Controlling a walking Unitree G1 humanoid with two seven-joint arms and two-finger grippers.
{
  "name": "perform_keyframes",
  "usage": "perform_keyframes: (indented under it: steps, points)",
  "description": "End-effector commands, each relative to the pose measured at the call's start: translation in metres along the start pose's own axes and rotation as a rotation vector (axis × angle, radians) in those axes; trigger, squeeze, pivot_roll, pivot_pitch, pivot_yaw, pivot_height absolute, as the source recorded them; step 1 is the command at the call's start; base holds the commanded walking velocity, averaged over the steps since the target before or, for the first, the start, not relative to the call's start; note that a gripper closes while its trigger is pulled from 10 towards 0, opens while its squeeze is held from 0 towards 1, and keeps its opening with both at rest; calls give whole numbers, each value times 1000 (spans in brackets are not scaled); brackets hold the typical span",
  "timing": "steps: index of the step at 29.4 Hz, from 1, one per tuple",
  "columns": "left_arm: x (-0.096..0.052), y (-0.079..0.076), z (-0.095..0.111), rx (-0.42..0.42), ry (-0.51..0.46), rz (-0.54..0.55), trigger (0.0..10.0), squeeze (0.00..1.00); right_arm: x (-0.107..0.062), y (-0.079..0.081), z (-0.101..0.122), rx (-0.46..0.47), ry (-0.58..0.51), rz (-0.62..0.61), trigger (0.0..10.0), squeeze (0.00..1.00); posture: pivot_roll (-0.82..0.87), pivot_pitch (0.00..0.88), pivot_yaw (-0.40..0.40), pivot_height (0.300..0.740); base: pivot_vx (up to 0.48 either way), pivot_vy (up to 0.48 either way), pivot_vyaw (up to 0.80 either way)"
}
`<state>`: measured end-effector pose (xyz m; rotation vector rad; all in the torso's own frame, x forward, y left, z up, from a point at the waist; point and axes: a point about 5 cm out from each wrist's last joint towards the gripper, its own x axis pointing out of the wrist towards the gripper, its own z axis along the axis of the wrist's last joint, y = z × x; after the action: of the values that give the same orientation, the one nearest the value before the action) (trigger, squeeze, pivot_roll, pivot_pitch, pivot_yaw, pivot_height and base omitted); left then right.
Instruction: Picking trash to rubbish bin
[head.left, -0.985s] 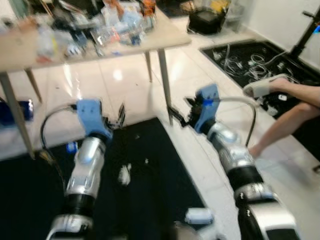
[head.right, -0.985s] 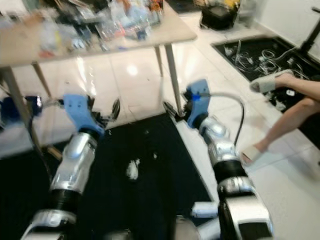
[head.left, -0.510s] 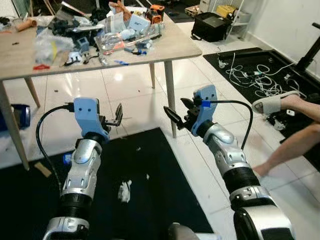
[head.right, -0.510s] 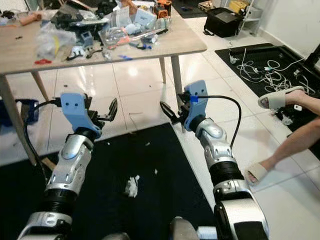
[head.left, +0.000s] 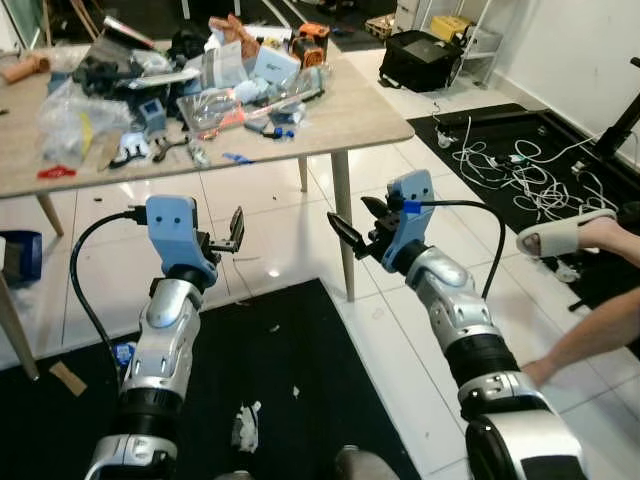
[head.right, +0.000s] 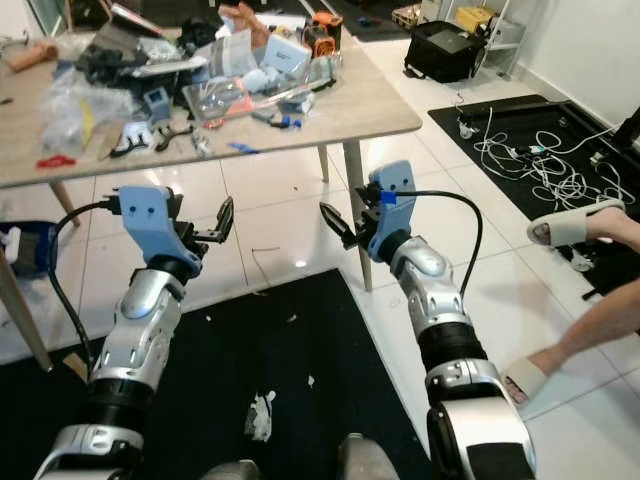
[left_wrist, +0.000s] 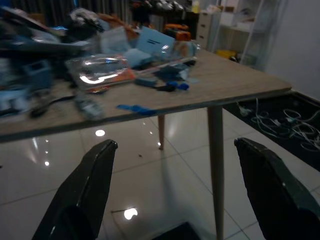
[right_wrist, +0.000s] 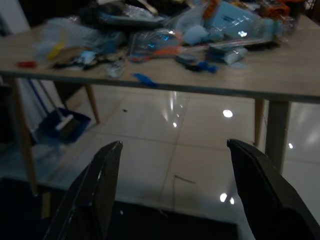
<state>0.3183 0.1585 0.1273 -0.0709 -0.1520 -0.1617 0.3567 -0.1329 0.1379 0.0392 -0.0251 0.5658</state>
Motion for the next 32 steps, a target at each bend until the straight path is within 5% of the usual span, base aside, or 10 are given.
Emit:
perform_keyframes:
  steps: [1, 27, 32]
  points:
    - [-1, 0, -2, 0, 8, -1, 10000, 0, 0, -1, 1, -16, 8, 3, 10000, 0, -41, 0, -23, 740, 480, 0, 0]
    - [-1, -1, -2, 2, 8, -2, 10000, 0, 0, 2, 0, -44, 15, 24, 10000, 0, -47, 0, -19, 740, 480, 0, 733]
    - [-1, -1, -2, 0, 9, 2, 10000, 0, 0, 0, 0, -19, 8, 8, 10000, 0, -47, 0, -19, 740, 480, 0, 0]
